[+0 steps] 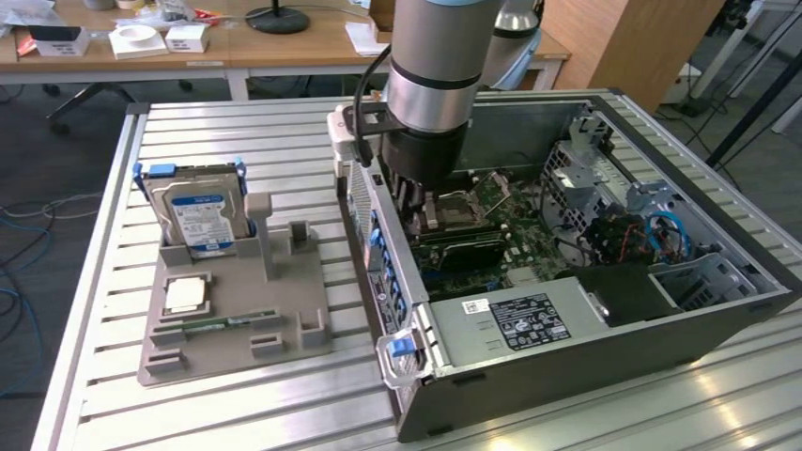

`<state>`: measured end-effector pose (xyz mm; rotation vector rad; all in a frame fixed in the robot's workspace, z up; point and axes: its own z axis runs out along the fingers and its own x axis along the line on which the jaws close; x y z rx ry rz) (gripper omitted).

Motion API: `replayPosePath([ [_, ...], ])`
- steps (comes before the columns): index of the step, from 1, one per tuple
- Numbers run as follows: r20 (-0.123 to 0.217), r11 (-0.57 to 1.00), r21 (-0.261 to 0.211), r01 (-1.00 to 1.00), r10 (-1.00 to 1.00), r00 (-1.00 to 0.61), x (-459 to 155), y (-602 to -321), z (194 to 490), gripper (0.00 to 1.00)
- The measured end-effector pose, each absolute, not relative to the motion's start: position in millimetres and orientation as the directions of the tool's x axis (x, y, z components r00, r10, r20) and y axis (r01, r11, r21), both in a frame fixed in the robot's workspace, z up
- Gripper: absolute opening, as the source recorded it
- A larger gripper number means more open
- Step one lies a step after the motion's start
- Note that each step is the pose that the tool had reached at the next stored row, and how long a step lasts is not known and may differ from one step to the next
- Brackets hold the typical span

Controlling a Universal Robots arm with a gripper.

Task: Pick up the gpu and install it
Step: 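Press down on the gpu until it lock into place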

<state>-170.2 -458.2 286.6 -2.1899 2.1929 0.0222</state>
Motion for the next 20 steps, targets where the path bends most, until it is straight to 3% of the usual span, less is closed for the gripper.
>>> replayPosePath([
  [20, -0.04, 0.002, -0.02, -1.0, -0.999, -0.001, -162.9, -458.2, 286.6, 0.1],
])
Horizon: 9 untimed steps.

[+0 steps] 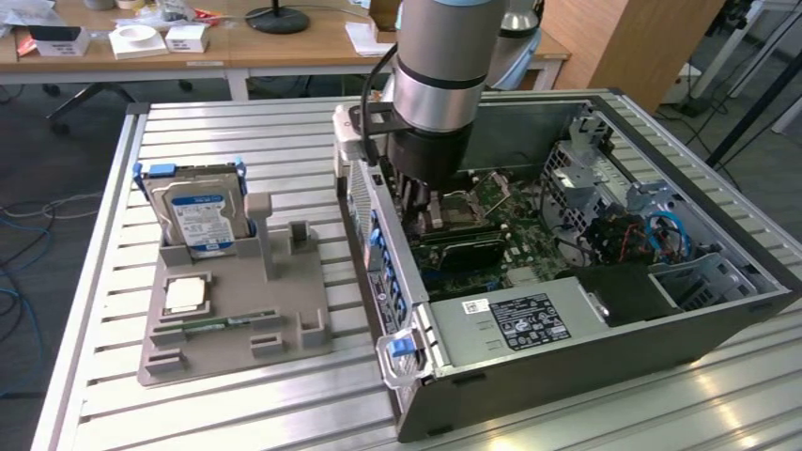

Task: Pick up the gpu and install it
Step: 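Press down on the gpu until it lock into place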

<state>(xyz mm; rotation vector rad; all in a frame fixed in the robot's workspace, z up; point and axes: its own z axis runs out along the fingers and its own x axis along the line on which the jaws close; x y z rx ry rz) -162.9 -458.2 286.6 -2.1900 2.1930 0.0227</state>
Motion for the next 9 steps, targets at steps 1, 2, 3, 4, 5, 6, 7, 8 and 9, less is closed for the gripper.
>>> replayPosePath([
  [1, -0.04, 0.002, -0.019, -1.0, -0.999, -0.001, -161, -458, 287, 0.1],
  [2, -0.04, 0.002, -0.019, -1.0, -0.999, -0.001, -159, -458, 287, 0.1],
  [3, -0.04, 0.002, -0.019, -1.0, -0.999, -0.001, -156, -458, 287, 0.1],
  [4, -0.04, 0.002, -0.019, -1.0, -0.999, -0.001, -154, -458, 287, 0.1],
  [5, -0.04, 0.002, -0.019, -1.0, -0.999, -0.001, -151, -458, 287, 0.1],
  [6, -0.041, 0.002, -0.018, -1.0, -0.999, -0.001, -148, -458, 287, 0.1],
  [7, -0.041, 0.002, -0.018, -1.0, -0.999, -0.001, -145, -458, 287, 0.1],
  [8, -0.041, 0.002, -0.018, -1.0, -0.999, -0.001, -142, -458, 287, 0.1],
  [9, -0.042, 0.002, -0.018, -1.0, -0.999, -0.001, -138, -458, 287, 0.1],
])
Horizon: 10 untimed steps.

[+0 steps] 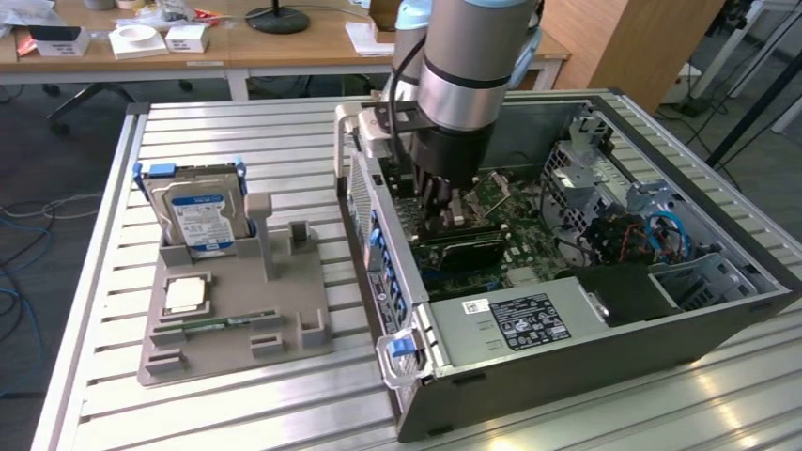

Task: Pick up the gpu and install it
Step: 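Press down on the gpu until it lock into place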

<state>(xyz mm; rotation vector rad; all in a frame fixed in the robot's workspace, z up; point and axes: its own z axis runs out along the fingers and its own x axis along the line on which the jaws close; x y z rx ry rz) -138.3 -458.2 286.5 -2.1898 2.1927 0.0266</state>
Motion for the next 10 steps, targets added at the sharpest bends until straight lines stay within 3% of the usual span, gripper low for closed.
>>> replayPosePath([
  [10, -0.043, 0.002, -0.018, -1.0, -0.999, -0.001, -125, -458, 287, 0.1],
])
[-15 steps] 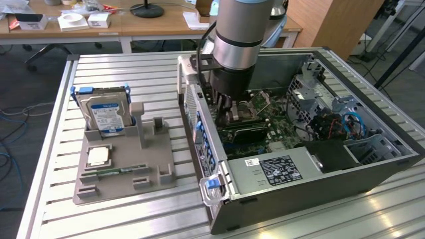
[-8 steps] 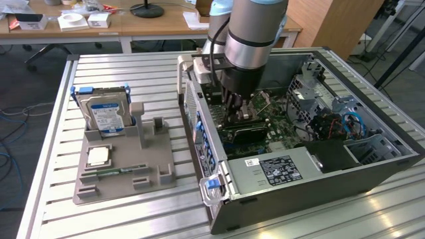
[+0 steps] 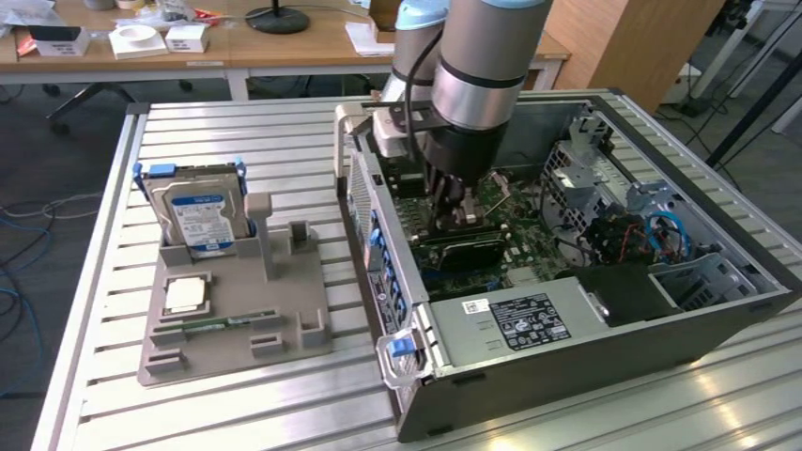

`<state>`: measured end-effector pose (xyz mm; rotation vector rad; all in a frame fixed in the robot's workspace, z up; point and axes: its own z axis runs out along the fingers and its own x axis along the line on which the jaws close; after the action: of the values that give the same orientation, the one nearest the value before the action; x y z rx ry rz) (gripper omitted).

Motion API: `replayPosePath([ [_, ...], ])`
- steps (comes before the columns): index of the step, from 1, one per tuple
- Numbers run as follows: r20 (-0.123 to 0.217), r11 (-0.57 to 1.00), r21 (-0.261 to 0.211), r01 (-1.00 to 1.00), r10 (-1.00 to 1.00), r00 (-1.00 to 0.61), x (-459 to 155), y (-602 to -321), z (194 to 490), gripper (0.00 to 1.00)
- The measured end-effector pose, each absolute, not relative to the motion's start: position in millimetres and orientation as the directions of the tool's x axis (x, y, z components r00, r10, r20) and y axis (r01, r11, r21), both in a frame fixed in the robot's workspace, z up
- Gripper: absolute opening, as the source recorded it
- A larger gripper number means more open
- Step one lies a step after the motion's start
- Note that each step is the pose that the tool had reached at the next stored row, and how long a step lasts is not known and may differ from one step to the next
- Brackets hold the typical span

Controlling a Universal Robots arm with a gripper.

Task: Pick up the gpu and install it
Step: 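Press down on the gpu until it lock into place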

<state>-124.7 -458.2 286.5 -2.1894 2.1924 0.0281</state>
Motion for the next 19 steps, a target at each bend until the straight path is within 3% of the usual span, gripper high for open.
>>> replayPosePath([
  [19, -0.044, 0.002, -0.017, -1.0, -0.999, -0.001, -92, -458, 284, 0.1],
])
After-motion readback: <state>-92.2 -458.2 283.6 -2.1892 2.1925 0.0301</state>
